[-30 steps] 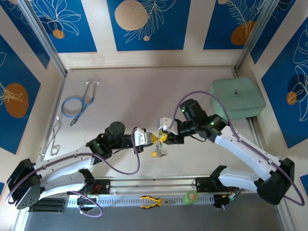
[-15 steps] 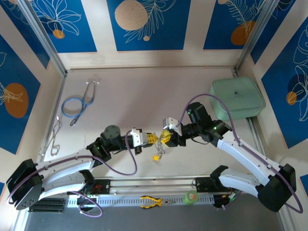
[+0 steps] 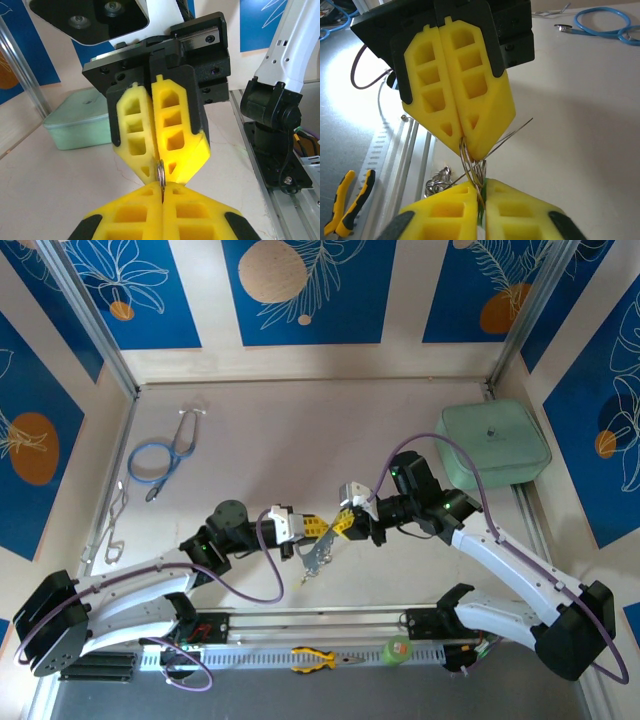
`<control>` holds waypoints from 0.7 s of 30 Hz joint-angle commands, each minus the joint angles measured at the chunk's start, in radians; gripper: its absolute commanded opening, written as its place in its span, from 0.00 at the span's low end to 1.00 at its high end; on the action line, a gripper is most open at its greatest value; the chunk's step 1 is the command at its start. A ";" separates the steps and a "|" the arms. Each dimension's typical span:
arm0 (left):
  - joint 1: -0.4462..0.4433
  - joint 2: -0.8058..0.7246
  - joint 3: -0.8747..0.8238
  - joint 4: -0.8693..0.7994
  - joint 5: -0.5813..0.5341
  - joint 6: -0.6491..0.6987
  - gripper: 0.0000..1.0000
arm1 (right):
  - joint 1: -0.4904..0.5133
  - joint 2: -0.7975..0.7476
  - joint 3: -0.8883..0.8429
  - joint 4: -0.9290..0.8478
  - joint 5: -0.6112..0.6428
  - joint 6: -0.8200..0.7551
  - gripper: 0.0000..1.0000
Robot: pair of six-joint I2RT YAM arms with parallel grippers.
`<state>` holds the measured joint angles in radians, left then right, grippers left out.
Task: Put the keys on the keyring
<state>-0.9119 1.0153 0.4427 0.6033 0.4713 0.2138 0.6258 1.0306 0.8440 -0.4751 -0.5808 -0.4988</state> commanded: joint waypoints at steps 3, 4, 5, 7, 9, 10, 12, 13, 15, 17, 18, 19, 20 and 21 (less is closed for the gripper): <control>-0.001 -0.012 -0.007 0.040 0.029 -0.008 0.00 | -0.003 -0.025 0.001 -0.020 -0.055 -0.024 0.22; -0.001 -0.013 -0.007 0.040 0.030 -0.008 0.00 | -0.004 -0.027 -0.001 -0.024 -0.058 -0.026 0.23; 0.000 -0.012 -0.007 0.041 0.029 -0.006 0.00 | -0.005 -0.029 0.000 -0.025 -0.061 -0.027 0.22; -0.001 -0.012 -0.007 0.041 0.032 -0.005 0.00 | -0.006 -0.032 -0.001 -0.018 -0.061 -0.022 0.22; -0.001 -0.012 -0.006 0.039 0.035 -0.005 0.00 | -0.006 -0.032 -0.002 -0.011 -0.065 -0.018 0.19; -0.001 -0.012 -0.006 0.038 0.035 -0.005 0.00 | -0.006 -0.031 -0.002 -0.005 -0.065 -0.015 0.18; 0.000 -0.011 -0.005 0.035 0.036 -0.005 0.00 | -0.005 -0.027 -0.005 0.012 -0.072 -0.005 0.15; -0.001 -0.012 -0.005 0.035 0.037 -0.005 0.00 | -0.005 -0.025 -0.003 0.019 -0.076 -0.002 0.13; -0.001 -0.011 -0.003 0.035 0.037 -0.004 0.00 | -0.005 -0.017 -0.001 0.028 -0.081 0.003 0.08; -0.001 -0.012 -0.002 0.030 0.035 -0.003 0.00 | -0.005 -0.012 0.003 0.031 -0.082 0.006 0.02; -0.001 -0.013 0.000 0.025 0.033 -0.004 0.00 | -0.005 -0.012 0.005 0.028 -0.079 0.006 0.00; -0.001 -0.016 0.001 0.012 0.025 0.001 0.00 | -0.004 -0.010 0.008 0.024 -0.073 0.007 0.00; -0.001 -0.019 0.004 -0.012 0.003 0.010 0.17 | -0.005 -0.012 0.013 0.015 -0.065 0.004 0.00; -0.001 -0.023 0.007 -0.039 -0.028 0.022 0.29 | -0.005 -0.011 0.020 0.000 -0.054 -0.003 0.00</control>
<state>-0.9119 1.0138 0.4427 0.5964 0.4709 0.2180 0.6205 1.0130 0.8440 -0.4622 -0.6106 -0.4992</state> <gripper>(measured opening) 0.198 0.050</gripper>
